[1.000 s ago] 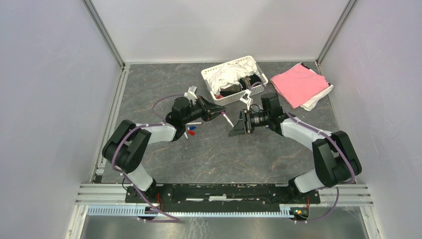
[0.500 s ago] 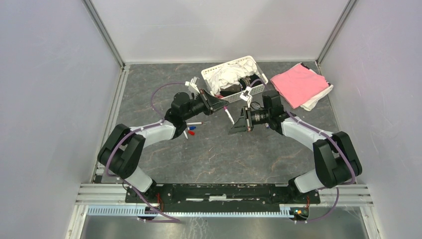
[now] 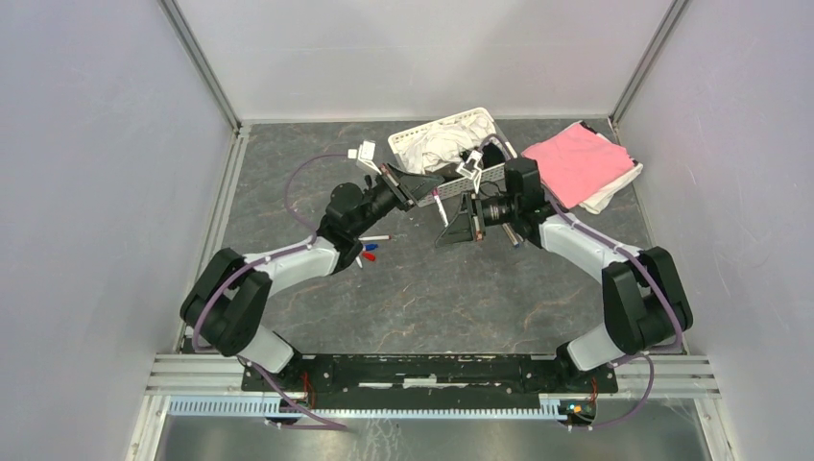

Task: Insert the pens into the pen caps
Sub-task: Press the pen cap onto the pen.

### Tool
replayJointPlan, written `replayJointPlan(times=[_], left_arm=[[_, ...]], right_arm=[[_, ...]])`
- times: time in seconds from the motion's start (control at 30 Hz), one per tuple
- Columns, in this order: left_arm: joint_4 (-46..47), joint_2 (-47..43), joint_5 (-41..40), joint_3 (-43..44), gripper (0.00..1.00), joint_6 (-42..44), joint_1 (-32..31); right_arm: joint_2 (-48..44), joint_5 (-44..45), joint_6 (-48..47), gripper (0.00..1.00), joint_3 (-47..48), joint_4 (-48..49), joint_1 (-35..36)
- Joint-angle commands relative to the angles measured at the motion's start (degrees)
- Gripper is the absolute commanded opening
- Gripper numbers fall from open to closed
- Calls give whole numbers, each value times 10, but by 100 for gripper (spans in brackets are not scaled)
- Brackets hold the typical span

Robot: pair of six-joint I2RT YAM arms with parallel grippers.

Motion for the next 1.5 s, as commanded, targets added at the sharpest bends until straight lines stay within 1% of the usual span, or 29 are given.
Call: replayJointPlan(times=[0.0,0.13,0.23,0.37,0.43,0.47,0.57,0.63,0.73,0.77,0.8,0.83,0.87,0.9,0.93,0.97,1.03,1.1,1.13,1.2,1.23,1.3,1.33,1.4,1.43,1.47], left_arm=[[-96,-52,237,-40,2,1,-107],[-149,-60,242,-33,2,25,-120],[-186,-57,247,-16,2,46,-132],[-304,-70,226,17,2,114,-150],[-372,-84,204,28,2,157,-160],[-389,-90,195,25,2,168,-164],[-410,-92,183,18,2,181,-179],[-429,-81,181,32,2,194,-194],[-442,-75,184,35,2,200,-200],[-460,-74,177,38,2,204,-201],[-502,-71,155,51,2,218,-201],[-538,-71,129,62,2,227,-202],[-578,-74,86,73,2,231,-201],[-615,-79,35,82,2,234,-202],[-653,-85,-34,92,2,228,-202],[-681,-90,-86,98,2,217,-202],[-702,-92,-144,106,2,199,-203],[-697,-77,-140,122,2,206,-209],[-672,-72,-117,127,2,217,-215],[-576,-64,-27,115,2,233,-221],[-510,-56,30,110,2,238,-221],[-469,-36,105,112,2,238,-223],[-468,-26,119,115,2,237,-223],[-476,-23,113,115,2,235,-220],[-482,-30,97,114,2,231,-215],[-495,-42,61,111,2,225,-208]], right_arm=[[17,148,-4,0,110,158,-42],[19,157,10,0,114,176,-42],[23,163,-8,0,142,158,-41],[27,171,-25,0,175,143,-43],[25,169,-6,0,178,170,-47],[24,165,15,0,176,198,-50],[26,165,41,0,188,245,-49],[32,164,55,0,203,263,-49],[35,163,34,0,234,245,-50],[31,173,0,0,244,222,-48],[26,202,-85,0,274,129,-39],[27,239,-143,0,311,41,-30],[27,251,-153,0,320,19,-28],[22,266,-141,0,315,27,-30],[20,274,-137,0,316,24,-32],[19,272,-123,0,314,31,-32],[14,273,-112,0,307,43,-26],[13,264,-127,0,311,36,-8],[15,238,-122,0,306,59,-2],[15,196,-69,0,283,133,5],[16,184,-59,0,281,151,7],[17,189,-46,0,280,162,8],[18,190,-43,0,281,164,8],[18,187,-38,0,281,167,7],[15,181,-40,0,279,166,8],[11,175,-43,0,271,163,8]])
